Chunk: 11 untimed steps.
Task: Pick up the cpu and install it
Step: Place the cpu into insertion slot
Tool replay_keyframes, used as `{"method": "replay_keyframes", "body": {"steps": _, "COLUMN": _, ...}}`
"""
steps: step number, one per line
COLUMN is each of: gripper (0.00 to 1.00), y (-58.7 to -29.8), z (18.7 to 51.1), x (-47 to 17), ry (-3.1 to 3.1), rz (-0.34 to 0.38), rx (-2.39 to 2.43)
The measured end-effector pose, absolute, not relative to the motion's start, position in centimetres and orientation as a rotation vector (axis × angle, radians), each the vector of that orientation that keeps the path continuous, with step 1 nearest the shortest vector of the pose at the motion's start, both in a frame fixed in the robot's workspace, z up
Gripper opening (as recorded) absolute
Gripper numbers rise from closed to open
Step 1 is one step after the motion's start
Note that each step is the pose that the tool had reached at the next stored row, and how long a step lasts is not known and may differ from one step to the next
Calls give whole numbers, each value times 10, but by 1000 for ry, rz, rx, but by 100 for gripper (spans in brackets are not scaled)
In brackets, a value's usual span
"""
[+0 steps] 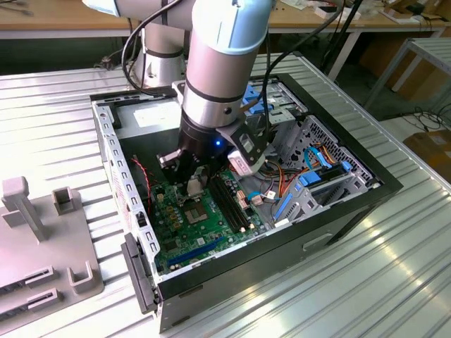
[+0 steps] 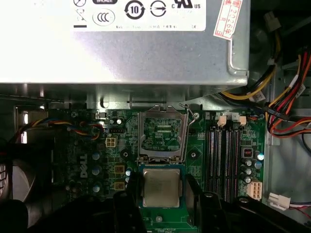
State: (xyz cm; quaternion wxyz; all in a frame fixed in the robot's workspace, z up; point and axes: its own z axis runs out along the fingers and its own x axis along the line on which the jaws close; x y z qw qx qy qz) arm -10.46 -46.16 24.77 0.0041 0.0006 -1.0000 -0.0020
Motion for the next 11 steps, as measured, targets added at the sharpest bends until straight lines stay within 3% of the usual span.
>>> {"method": "replay_keyframes", "body": {"steps": 11, "gripper": 47, "y": -472, "z": 226, "x": -105, "ry": -3133, "rz": -6, "rx": -7}}
